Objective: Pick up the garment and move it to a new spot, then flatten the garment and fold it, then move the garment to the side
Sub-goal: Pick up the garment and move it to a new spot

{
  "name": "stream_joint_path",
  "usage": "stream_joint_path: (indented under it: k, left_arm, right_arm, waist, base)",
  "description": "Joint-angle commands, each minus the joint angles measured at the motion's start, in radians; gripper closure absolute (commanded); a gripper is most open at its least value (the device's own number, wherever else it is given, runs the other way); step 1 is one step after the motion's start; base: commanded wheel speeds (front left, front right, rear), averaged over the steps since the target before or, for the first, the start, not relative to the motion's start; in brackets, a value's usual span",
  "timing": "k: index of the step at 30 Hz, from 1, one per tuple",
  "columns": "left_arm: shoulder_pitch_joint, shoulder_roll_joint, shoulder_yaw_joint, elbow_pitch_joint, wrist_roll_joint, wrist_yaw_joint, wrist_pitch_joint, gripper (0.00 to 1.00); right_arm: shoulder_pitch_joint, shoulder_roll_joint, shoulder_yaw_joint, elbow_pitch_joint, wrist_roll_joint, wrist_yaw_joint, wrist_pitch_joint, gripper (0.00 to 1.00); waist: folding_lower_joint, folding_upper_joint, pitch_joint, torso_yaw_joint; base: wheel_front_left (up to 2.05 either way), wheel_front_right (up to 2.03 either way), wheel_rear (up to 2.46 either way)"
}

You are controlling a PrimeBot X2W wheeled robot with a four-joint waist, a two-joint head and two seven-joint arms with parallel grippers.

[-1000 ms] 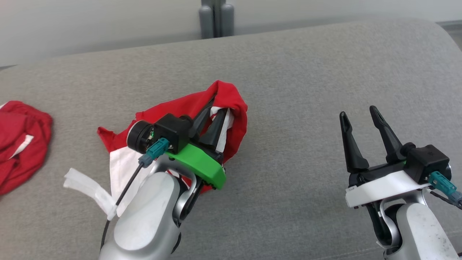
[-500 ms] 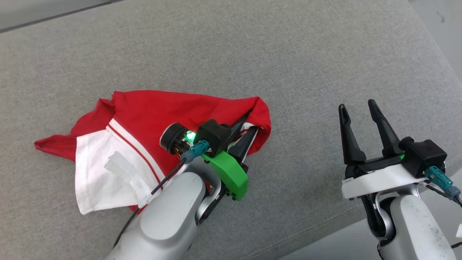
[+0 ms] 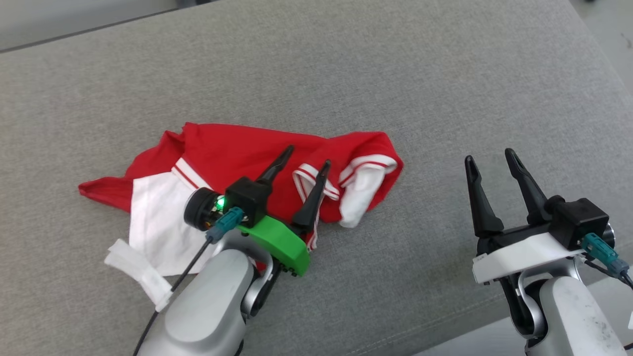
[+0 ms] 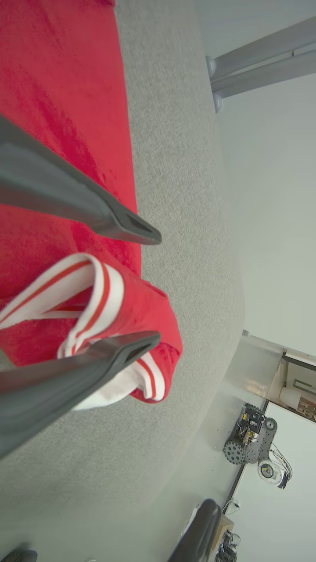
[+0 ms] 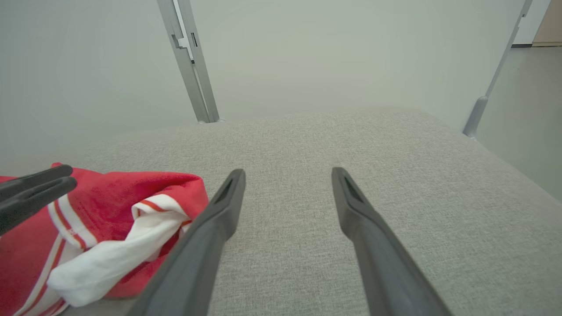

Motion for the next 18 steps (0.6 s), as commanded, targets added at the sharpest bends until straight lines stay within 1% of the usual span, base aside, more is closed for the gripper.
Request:
stream_joint_path:
  k: [1,4,8,10,14,18]
  left_arm:
    - [0.029,0.019,0.021,-0.018,-0.005,0.018,-0.007,0.0]
    - [0.074,0.045,0.08,-0.078,-0.001,0.061,-0.009,0.0]
    - [0.164,0.081,0.192,-0.152,-0.002,0.117,-0.008,0.0]
    - [0.205,0.096,0.244,-0.18,0.003,0.135,-0.008,0.0]
    - [0.284,0.122,0.345,-0.219,0.016,0.149,-0.008,0.0]
    - [0.35,0.136,0.409,-0.25,0.035,0.138,-0.008,0.0]
  right_arm:
    - [0.02,-0.006,-0.005,-0.008,-0.011,-0.001,0.008,0.0]
    - [0.043,-0.009,-0.011,-0.022,-0.013,-0.001,0.025,0.0]
    - [0.074,-0.008,-0.014,-0.049,-0.014,-0.001,0.051,0.0]
    - [0.09,-0.008,-0.014,-0.061,-0.019,-0.001,0.063,0.0]
    - [0.108,-0.009,-0.009,-0.083,-0.026,-0.001,0.086,0.0]
    - [0.13,-0.01,-0.007,-0.096,-0.028,-0.001,0.105,0.0]
  waist:
    - [0.0,0.0,-0.119,0.12]
    - [0.0,0.0,-0.151,0.159]
    - [0.0,0.0,-0.186,0.209]
    - [0.0,0.0,-0.201,0.229]
    - [0.0,0.0,-0.222,0.257]
    - [0.0,0.0,-0.24,0.274]
  base:
    - [0.0,0.0,0.0]
    - [0.0,0.0,0.0]
    - [0.0,0.0,0.0]
    - [0.0,0.0,0.0]
    - [0.0,0.0,0.0]
    - [0.0,0.0,0.0]
